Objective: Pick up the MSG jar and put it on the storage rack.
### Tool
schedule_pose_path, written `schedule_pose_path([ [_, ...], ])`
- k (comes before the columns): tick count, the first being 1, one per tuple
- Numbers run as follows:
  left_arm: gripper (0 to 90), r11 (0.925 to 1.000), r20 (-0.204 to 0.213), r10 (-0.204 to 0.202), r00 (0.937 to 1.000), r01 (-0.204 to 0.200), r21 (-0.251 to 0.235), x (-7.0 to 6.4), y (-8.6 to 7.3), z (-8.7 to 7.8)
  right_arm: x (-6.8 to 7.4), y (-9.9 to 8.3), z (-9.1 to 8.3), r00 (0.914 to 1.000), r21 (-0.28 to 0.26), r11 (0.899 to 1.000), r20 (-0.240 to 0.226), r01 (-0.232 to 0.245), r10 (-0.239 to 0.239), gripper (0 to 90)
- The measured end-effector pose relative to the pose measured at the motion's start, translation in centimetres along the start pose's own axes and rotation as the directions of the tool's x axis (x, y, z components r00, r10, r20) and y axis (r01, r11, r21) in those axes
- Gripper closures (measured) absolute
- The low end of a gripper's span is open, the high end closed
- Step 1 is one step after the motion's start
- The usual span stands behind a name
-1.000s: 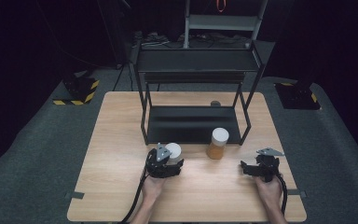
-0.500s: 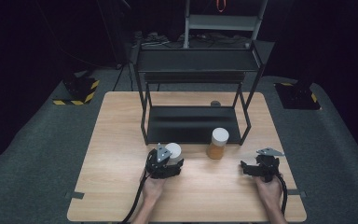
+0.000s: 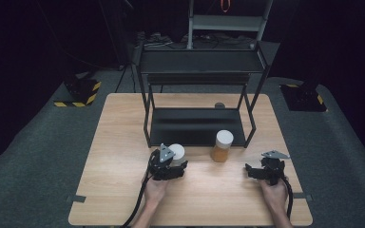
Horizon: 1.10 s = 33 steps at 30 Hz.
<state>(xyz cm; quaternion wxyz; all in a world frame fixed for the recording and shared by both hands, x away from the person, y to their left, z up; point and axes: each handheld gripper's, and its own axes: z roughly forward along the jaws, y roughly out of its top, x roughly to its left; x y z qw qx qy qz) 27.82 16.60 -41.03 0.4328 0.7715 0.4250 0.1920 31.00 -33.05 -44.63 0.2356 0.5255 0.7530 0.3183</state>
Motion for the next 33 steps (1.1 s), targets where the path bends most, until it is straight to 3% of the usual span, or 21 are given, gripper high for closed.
schedule_pose_path([
  [11,31.7,0.9996,0.043,-0.005,0.9991,0.004,0.029,1.1,3.8,-1.1,0.0,0.0,0.0,1.0,0.0,1.0,0.0,0.0,0.0,3.0],
  [23,31.8,0.9996,0.096,0.011,0.9953,-0.014,0.024,2.2,9.8,-3.2,0.0,0.0,0.0,1.0,0.0,1.0,0.0,0.0,0.0,3.0],
  [25,31.8,0.9995,0.098,0.013,0.9951,-0.016,0.026,2.2,10.2,-3.3,0.0,0.0,0.0,1.0,0.0,1.0,0.0,0.0,0.0,3.0],
  [33,31.7,0.9981,0.11,0.043,0.9929,-0.048,0.038,2.4,15.0,-4.6,0.0,0.0,0.0,1.0,0.0,1.0,0.0,0.0,0.0,3.0],
])
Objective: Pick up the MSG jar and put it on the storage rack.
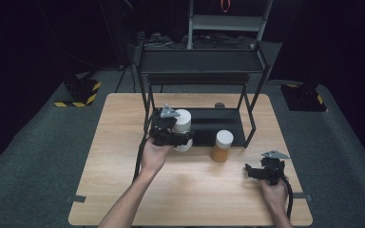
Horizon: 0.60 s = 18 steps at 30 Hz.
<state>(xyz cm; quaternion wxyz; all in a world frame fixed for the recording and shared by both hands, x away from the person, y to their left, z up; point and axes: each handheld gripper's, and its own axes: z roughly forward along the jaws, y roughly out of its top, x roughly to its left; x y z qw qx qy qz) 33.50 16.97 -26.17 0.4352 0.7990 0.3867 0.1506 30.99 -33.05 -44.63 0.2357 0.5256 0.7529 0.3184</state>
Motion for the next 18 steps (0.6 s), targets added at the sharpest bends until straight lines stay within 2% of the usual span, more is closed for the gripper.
schedule_pose_path([
  [10,31.7,0.9998,0.035,0.019,0.9992,-0.019,-0.009,0.4,5.1,-1.7,0.0,0.0,0.0,1.0,0.0,1.0,0.0,0.001,-0.001,3.0],
  [18,31.7,0.9997,0.029,0.021,0.9994,-0.021,-0.009,0.6,9.3,-2.8,0.0,0.0,0.0,1.0,0.0,1.0,0.0,-0.001,0.001,3.0],
])
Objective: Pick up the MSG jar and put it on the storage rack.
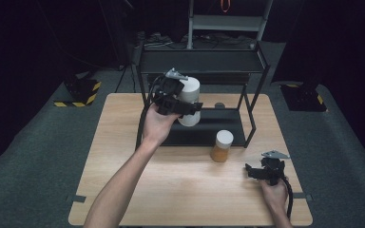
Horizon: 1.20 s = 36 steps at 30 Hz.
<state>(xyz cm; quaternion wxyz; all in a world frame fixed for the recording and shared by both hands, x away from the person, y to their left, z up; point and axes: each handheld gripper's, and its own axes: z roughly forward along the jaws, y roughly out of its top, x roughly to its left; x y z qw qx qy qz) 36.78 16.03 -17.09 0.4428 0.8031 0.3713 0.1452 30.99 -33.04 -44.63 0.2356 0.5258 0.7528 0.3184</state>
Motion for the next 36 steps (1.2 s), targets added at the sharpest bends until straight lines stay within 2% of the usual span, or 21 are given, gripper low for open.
schedule_pose_path([
  [10,31.8,0.9998,-0.012,-0.019,0.9997,0.019,-0.004,0.4,4.8,-1.2,0.0,0.0,0.0,1.0,0.0,1.0,0.0,-0.002,0.002,3.0],
  [21,31.7,0.9996,-0.085,-0.027,0.996,0.028,0.006,0.1,9.9,-1.9,0.0,0.0,0.0,1.0,0.0,1.0,0.0,-0.001,0.001,3.1],
  [25,31.8,0.999,-0.124,-0.044,0.9913,0.044,-0.002,0.1,11.2,-1.7,0.0,0.0,0.0,1.0,0.0,1.0,0.0,-0.001,0.001,3.1],
  [29,31.8,0.9987,-0.172,-0.052,0.9837,0.05,-0.012,-0.2,12.0,-1.1,0.0,0.0,0.0,1.0,0.0,1.0,0.001,-0.001,0.001,3.1],
  [33,31.8,0.9976,-0.197,-0.069,0.978,0.067,-0.017,0.0,12.7,-0.3,0.0,0.0,0.0,1.0,0.0,1.0,0.0,0.002,-0.002,3.1],
  [36,31.8,0.9966,-0.223,-0.082,0.9713,0.081,-0.015,0.0,13.1,0.5,0.0,0.0,0.0,1.0,0.001,1.0,0.0,0.002,-0.002,3.1],
])
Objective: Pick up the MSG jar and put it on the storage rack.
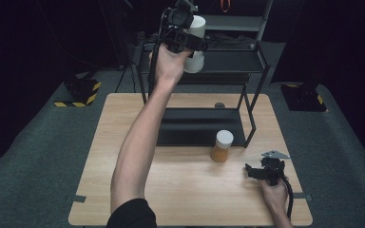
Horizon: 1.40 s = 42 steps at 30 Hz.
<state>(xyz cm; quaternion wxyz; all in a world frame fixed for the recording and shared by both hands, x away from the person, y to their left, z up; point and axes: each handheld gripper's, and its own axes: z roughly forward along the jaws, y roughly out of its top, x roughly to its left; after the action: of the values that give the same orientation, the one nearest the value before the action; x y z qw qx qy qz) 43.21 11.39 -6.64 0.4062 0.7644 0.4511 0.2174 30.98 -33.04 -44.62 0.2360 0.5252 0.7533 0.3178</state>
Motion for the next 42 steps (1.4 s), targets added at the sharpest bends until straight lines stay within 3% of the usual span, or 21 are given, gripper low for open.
schedule_pose_path([
  [8,31.8,0.9993,-0.078,-0.035,0.9963,0.036,0.009,-0.3,0.7,2.0,0.0,0.0,0.0,1.0,0.0,1.0,0.0,0.001,-0.001,3.1],
  [18,31.8,0.996,-0.127,-0.083,0.9884,0.087,0.023,0.1,0.8,4.0,0.0,0.0,0.0,1.0,-0.001,1.0,0.001,0.001,-0.001,3.2],
  [29,31.8,0.9943,-0.118,-0.1,0.988,0.104,0.025,0.8,0.4,5.0,0.0,0.0,0.0,1.0,-0.001,1.0,0.0,0.002,-0.002,3.1],
  [42,31.4,0.9976,-0.107,-0.067,0.992,0.068,0.009,0.8,-0.4,4.9,0.0,0.0,0.0,1.0,-0.001,1.0,0.0,0.001,-0.001,3.1],
])
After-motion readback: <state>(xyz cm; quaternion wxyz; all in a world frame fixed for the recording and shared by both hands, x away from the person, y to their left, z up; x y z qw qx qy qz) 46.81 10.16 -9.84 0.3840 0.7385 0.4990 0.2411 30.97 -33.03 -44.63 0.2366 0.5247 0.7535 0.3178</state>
